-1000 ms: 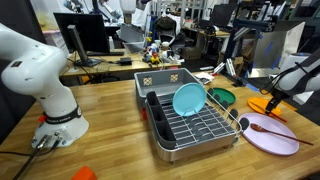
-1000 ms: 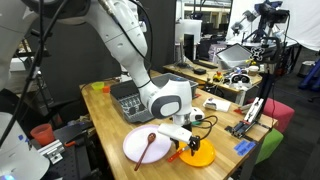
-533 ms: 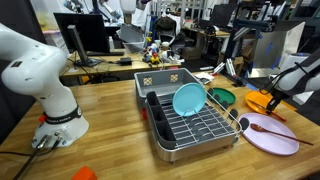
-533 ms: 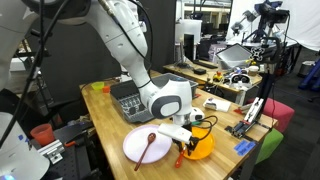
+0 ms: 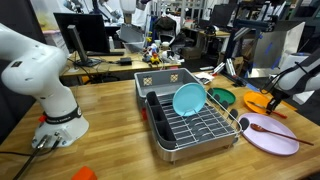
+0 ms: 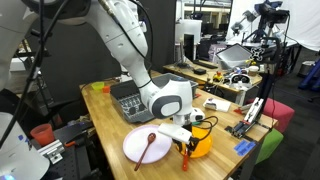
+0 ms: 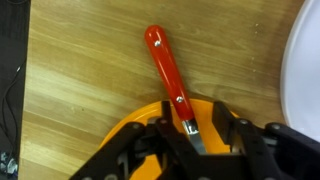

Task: Remove the butter knife from the yellow plate and put it on the white plate

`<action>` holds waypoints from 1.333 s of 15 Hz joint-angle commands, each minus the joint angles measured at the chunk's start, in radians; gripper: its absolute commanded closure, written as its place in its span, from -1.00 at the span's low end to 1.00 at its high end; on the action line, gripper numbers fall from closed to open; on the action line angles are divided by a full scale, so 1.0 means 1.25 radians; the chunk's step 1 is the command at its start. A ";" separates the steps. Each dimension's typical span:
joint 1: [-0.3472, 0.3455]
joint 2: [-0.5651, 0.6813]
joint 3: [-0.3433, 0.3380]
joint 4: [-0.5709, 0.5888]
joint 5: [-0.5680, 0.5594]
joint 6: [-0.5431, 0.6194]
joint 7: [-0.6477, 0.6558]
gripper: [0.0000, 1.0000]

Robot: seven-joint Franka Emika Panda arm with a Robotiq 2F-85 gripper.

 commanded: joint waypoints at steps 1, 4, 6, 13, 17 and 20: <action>-0.002 0.006 -0.003 0.012 -0.010 -0.041 0.022 0.34; -0.005 0.007 0.000 0.015 -0.007 -0.054 0.024 0.81; -0.006 0.007 0.002 0.017 -0.004 -0.060 0.027 0.97; 0.022 -0.008 -0.030 0.014 -0.018 -0.095 0.066 0.92; 0.056 -0.044 -0.072 -0.009 -0.043 -0.115 0.107 0.92; 0.076 -0.076 -0.082 -0.028 -0.059 -0.133 0.127 0.92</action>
